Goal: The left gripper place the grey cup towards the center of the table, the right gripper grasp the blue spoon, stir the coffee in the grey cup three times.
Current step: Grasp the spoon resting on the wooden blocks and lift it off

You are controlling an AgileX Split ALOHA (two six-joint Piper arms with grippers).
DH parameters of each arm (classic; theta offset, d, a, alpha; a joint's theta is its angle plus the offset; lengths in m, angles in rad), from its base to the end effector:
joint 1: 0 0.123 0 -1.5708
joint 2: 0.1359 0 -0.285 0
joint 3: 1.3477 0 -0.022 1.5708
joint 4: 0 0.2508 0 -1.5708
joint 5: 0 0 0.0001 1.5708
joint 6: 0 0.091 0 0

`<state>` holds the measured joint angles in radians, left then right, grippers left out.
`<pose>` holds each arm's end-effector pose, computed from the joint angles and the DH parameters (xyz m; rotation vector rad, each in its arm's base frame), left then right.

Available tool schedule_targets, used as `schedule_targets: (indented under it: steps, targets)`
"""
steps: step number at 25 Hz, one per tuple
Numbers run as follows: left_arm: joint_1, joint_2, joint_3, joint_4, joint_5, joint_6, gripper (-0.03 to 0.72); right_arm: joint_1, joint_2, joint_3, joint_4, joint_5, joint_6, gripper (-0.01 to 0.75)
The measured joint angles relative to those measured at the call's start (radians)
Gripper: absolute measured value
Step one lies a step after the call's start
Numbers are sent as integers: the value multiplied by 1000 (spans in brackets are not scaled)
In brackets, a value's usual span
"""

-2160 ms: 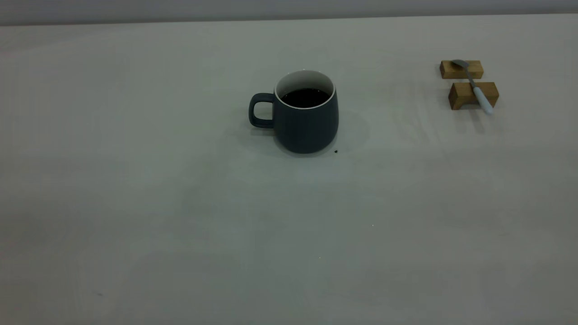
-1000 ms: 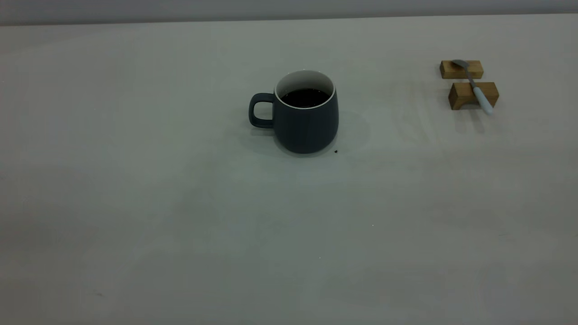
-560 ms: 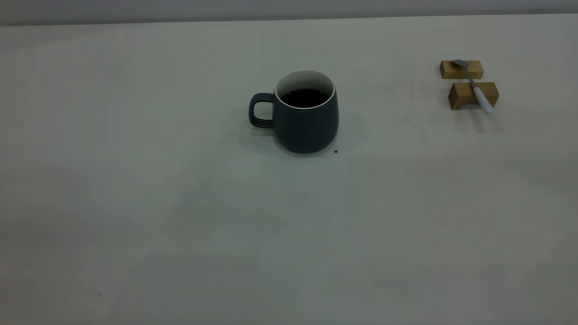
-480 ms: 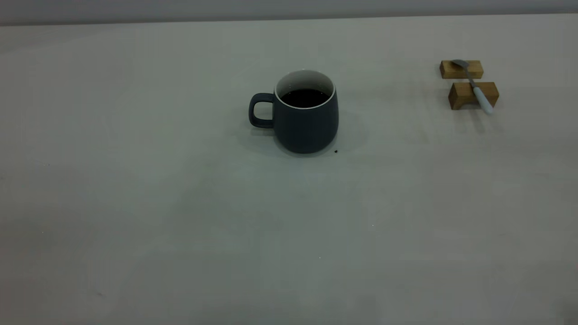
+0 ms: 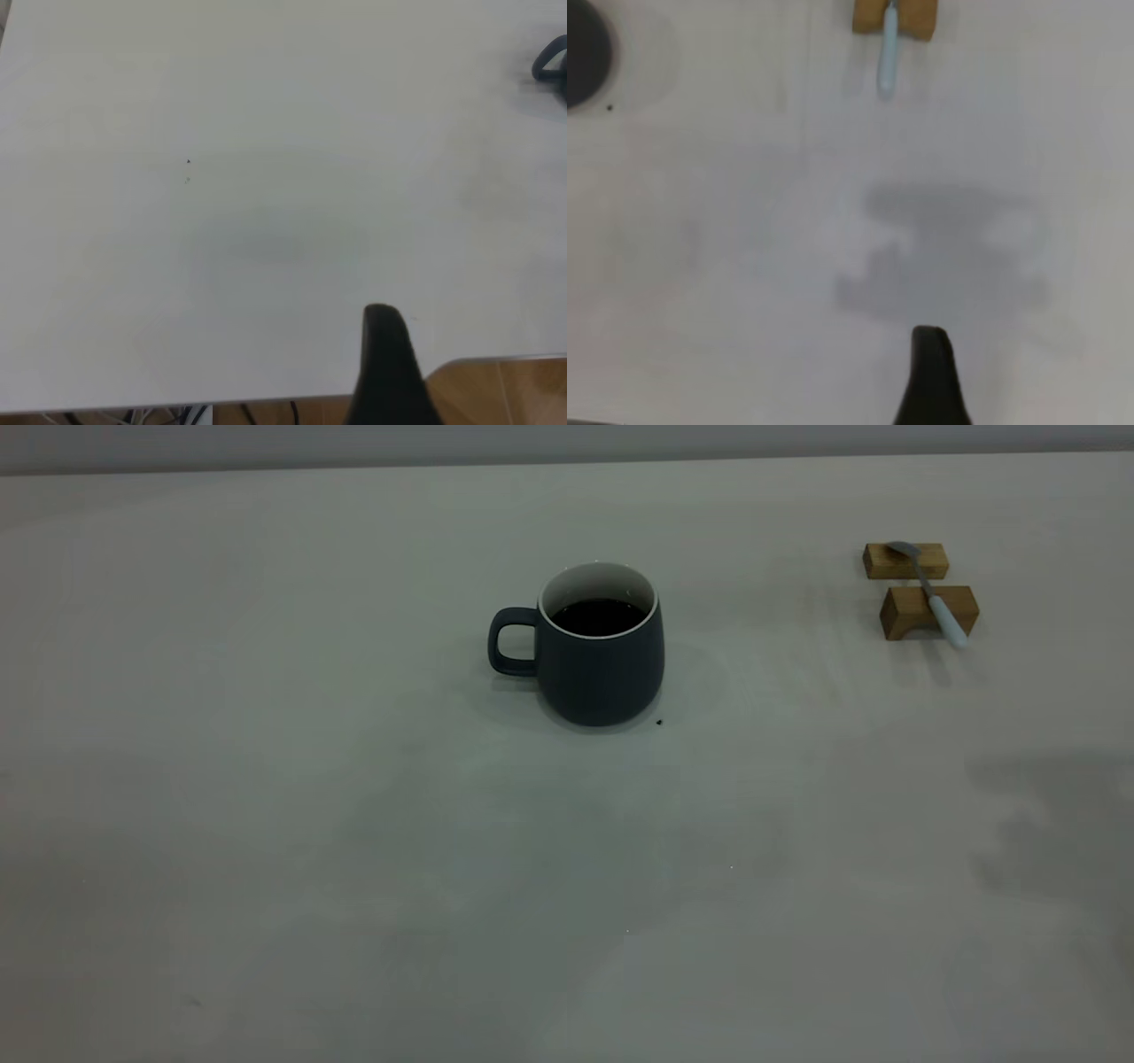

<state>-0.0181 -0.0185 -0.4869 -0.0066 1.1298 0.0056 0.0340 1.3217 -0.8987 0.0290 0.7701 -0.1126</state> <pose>-0.0092 -0.0004 0.2681 0.0256 2.1079 -0.0155 0.2524 0.0104 0.2629 -0.1746 2.6704 0.0087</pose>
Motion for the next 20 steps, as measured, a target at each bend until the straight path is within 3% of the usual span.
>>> schedule_targets:
  steps: [15,20]
  targets:
    - [0,0,0,0,1,1,563,87,675,-351,0,-28,-5,594]
    - [0,0,0,0,1,1,563,87,839,-476,0,-31,-5,651]
